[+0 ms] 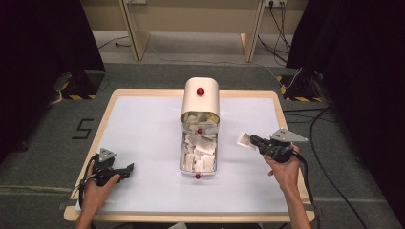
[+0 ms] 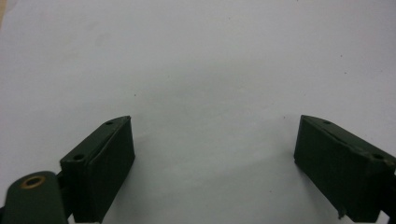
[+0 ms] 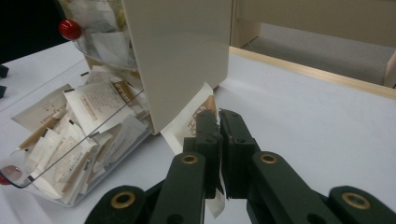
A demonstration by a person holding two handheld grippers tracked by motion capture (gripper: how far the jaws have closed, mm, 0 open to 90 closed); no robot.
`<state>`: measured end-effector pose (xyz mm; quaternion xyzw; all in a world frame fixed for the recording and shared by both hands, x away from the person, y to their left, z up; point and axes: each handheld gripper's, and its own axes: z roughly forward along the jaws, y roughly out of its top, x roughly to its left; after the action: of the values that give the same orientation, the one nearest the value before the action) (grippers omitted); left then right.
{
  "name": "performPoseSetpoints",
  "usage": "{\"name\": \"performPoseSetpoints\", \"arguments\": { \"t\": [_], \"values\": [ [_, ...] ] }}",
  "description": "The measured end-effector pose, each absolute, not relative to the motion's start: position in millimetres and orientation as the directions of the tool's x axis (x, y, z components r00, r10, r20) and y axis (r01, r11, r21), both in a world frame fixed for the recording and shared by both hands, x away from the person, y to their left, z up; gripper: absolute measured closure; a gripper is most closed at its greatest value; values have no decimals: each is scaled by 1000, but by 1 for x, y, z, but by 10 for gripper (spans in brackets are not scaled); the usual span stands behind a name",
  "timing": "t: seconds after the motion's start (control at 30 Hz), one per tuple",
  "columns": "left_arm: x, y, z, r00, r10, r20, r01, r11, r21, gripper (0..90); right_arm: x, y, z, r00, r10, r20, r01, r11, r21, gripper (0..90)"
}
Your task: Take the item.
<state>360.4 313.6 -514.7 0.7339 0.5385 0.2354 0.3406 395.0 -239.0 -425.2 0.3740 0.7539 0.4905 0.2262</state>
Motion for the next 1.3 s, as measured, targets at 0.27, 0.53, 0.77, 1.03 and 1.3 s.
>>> {"name": "performPoseSetpoints", "arguments": {
  "t": [0.27,0.53,0.77,1.03,1.3],
  "values": [
    [360,314,-515,309,951,-21,630,-188,754,114,400,-250,-438,-585,810,44,383,228,895,870],
    [360,314,-515,309,951,-21,630,-188,754,113,403,-258,-446,-561,826,50,408,224,885,869],
    [360,314,-515,309,951,-21,629,-188,754,114,406,-260,-453,-556,829,52,425,230,876,866],
    [360,314,-515,309,951,-21,630,-188,754,113,408,-259,-460,-559,828,52,441,243,864,864],
    [360,313,-515,308,951,-23,629,-186,754,114,409,-256,-465,-563,826,44,452,263,852,862]
  ]
}}
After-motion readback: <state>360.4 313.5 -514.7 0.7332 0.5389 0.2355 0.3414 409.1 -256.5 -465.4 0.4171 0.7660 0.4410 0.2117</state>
